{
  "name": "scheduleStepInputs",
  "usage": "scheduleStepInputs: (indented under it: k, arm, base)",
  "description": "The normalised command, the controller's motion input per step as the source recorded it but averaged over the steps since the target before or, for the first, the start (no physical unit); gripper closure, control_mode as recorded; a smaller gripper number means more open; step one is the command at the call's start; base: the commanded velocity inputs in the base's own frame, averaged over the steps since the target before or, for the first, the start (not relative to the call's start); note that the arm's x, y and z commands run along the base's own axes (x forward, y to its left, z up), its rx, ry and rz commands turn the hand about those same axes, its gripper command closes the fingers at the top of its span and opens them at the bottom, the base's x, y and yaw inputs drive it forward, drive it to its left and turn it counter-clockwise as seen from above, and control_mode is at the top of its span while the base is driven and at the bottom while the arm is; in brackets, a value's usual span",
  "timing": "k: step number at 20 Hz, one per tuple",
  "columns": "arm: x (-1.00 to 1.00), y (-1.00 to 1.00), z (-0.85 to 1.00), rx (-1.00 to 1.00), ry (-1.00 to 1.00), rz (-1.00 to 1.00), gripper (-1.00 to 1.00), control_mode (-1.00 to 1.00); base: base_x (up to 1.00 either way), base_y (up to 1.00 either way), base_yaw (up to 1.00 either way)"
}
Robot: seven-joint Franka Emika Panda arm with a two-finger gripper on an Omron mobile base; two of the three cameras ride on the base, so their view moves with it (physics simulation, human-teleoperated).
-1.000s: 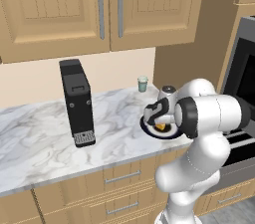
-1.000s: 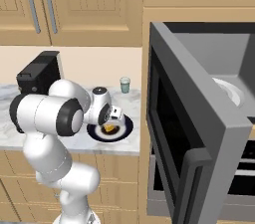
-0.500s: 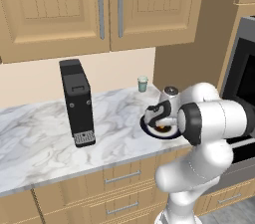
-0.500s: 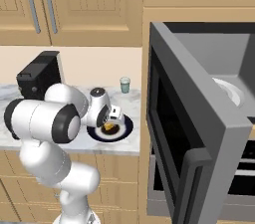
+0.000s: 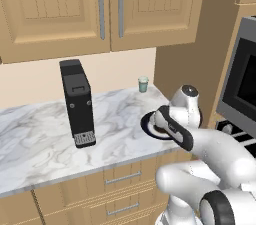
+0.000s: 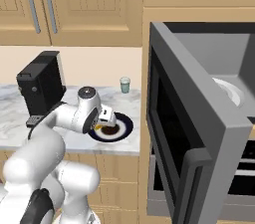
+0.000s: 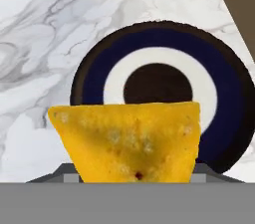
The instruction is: Pick the cheese from the counter and place it in the microwave.
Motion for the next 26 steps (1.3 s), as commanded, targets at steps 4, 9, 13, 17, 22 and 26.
scheduleStepInputs:
  k: [4,9,13,17,22,26]
  arm:
    - [-0.78,0.08,1.0,0.08,0.06,0.0,1.0,-1.0]
    - [-0.73,0.11,1.0,0.0,0.0,0.0,1.0,-1.0]
    - [-0.64,0.09,1.0,0.0,0.0,0.0,1.0,-1.0]
    - [-0.53,0.09,0.84,0.0,0.02,0.0,1.0,-1.0]
    - [-0.46,0.05,0.7,-0.04,0.0,-0.01,1.0,-1.0]
    - [-0.27,0.04,0.43,-0.05,0.0,0.0,1.0,-1.0]
  base:
    - [0.0,0.0,0.0]
    - [0.0,0.0,0.0]
    - [0.0,0.0,0.0]
    - [0.0,0.0,0.0]
    - [0.0,0.0,0.0]
    - [0.0,0.0,0.0]
